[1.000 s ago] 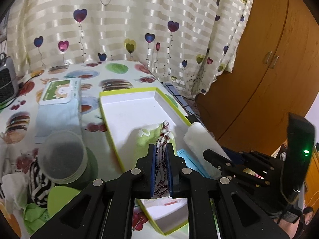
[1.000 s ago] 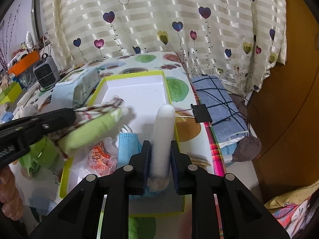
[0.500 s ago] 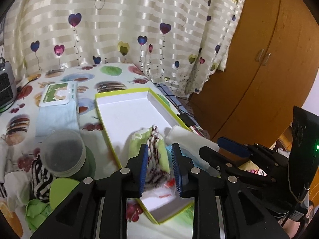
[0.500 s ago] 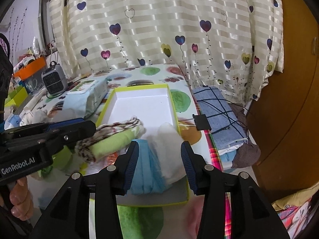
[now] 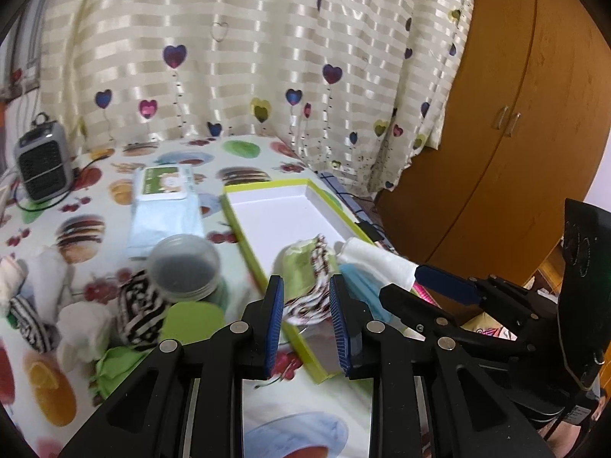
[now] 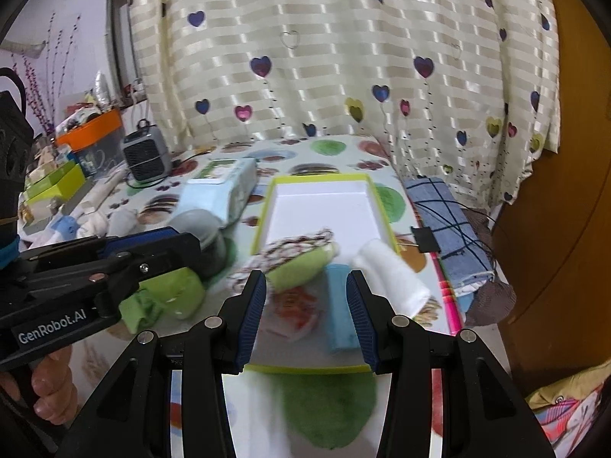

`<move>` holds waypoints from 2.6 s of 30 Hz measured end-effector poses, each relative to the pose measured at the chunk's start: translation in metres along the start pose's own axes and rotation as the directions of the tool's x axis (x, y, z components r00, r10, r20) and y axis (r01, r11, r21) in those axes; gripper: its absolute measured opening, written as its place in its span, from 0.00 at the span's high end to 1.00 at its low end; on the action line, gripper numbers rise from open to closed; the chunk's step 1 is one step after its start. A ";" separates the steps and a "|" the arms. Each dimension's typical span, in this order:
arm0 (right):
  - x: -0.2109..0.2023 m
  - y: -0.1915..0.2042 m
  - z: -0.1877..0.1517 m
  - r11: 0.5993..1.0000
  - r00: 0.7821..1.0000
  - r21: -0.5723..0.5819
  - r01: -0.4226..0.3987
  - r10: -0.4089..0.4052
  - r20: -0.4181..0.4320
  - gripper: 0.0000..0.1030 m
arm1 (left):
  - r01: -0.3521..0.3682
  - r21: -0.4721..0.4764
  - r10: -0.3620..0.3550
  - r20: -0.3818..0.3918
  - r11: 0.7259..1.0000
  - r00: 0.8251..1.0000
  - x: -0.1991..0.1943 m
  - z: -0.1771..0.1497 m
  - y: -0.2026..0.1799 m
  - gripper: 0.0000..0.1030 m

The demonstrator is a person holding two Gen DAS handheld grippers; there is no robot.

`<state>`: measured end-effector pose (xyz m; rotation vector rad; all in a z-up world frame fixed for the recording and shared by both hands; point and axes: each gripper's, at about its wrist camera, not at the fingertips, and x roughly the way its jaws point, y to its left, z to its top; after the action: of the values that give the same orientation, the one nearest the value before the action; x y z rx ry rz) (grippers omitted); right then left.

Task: Organize soft objects
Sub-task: 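Open the right gripper to release the white roll while the left lowers the green towel into the box, then open the left gripper over the box and move both grippers back to the pile, then grasp the green cloth with the left gripper while the right reaches the white glove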

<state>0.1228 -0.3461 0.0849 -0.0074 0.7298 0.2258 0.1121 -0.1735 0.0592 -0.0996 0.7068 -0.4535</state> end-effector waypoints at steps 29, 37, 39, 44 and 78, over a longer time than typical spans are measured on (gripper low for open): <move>-0.007 0.092 -0.004 0.979 0.990 -0.146 -0.141 0.139 -0.026 0.56 | -0.141 -0.086 0.142 -0.002 0.986 0.990 -0.058 -0.037 0.068 0.78; -0.005 0.107 -0.006 0.972 0.986 -0.168 -0.167 0.163 -0.034 0.56 | -0.151 -0.107 0.151 -0.005 0.983 0.988 -0.063 -0.044 0.081 0.77; -0.004 0.109 -0.006 0.970 0.985 -0.171 -0.170 0.167 -0.036 0.56 | -0.154 -0.116 0.154 -0.006 0.981 0.988 -0.065 -0.046 0.085 0.76; -0.002 0.115 -0.007 0.967 0.984 -0.180 -0.179 0.174 -0.040 0.56 | -0.161 -0.137 0.162 -0.006 0.977 0.987 -0.069 -0.049 0.095 0.73; 0.020 0.128 -0.007 0.956 0.977 -0.203 -0.211 0.200 -0.074 0.56 | -0.157 -0.226 0.133 -0.118 0.961 0.984 -0.039 -0.074 0.140 0.53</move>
<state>0.1061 -0.2175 0.0758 -0.1401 0.7573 0.5031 0.0897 -0.0257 -0.0074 -0.2465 0.8605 -0.2336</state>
